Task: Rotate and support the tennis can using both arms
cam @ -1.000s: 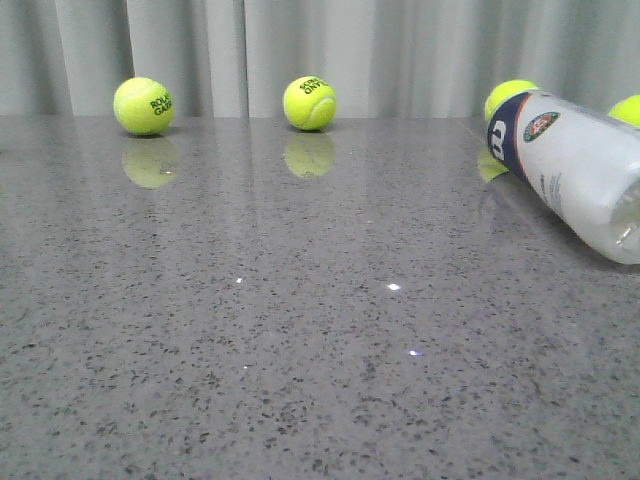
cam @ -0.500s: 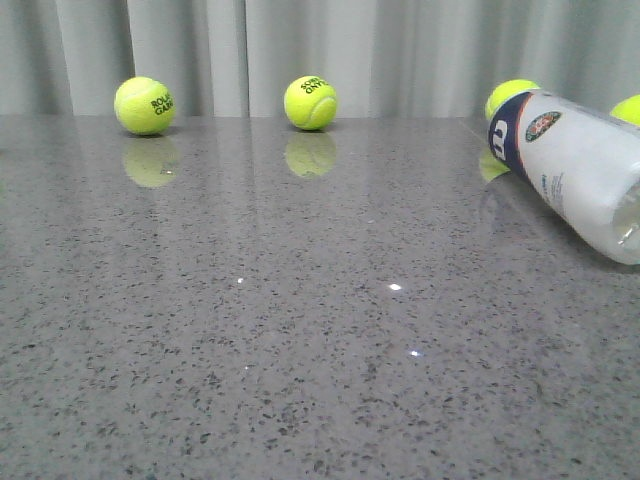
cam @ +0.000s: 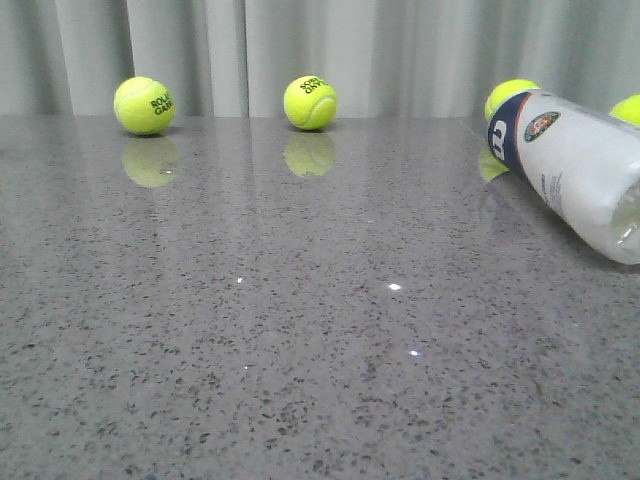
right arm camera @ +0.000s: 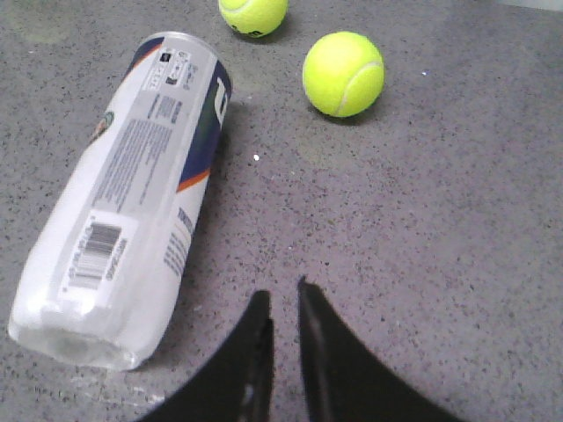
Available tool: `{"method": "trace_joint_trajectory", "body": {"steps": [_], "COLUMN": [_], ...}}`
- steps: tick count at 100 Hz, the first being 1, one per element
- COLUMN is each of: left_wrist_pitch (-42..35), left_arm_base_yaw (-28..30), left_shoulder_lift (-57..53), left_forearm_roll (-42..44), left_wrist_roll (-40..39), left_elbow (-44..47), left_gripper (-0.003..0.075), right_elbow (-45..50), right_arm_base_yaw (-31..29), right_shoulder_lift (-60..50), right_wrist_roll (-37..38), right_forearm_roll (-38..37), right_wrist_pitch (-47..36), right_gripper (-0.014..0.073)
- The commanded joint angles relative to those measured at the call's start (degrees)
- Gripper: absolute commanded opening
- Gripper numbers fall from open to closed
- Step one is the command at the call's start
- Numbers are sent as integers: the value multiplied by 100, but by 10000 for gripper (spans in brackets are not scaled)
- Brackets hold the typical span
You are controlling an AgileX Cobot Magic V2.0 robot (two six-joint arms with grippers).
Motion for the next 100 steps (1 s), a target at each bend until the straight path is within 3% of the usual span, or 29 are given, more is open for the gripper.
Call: {"method": "trace_joint_trajectory", "body": {"steps": [1,6,13,23,59,77,100], "left_wrist_pitch": [-449,-449,-449,-449,-449,-449,-449], "left_arm_base_yaw": [-29,-29,-29,-29,-29,-29,-29], "left_shoulder_lift": [-181,-181,-181,-181,-181,-181,-181], "left_forearm_roll": [-3,-3,-3,-3,-3,-3,-3], "left_wrist_roll": [-51,-51,-51,-51,-51,-51,-51], "left_elbow": [246,246,246,246,246,246,246], "left_gripper": [-19,-18,-18,-19,-18,-18,-18], "right_elbow": [-568,-788,-1111,-1645,-3355,-3818,-4221], "right_arm_base_yaw": [17,17,17,17,17,17,17], "right_shoulder_lift": [433,658,958,1491,3648,4612,5506], "right_wrist_roll": [-12,-12,-12,-12,-12,-12,-12], "right_forearm_roll": [-32,-26,59,561,2171,2690,2820], "right_wrist_pitch": [-255,-225,-99,356,2207,2399,2580], "right_gripper": [358,525,669,633,631,631,631]}}
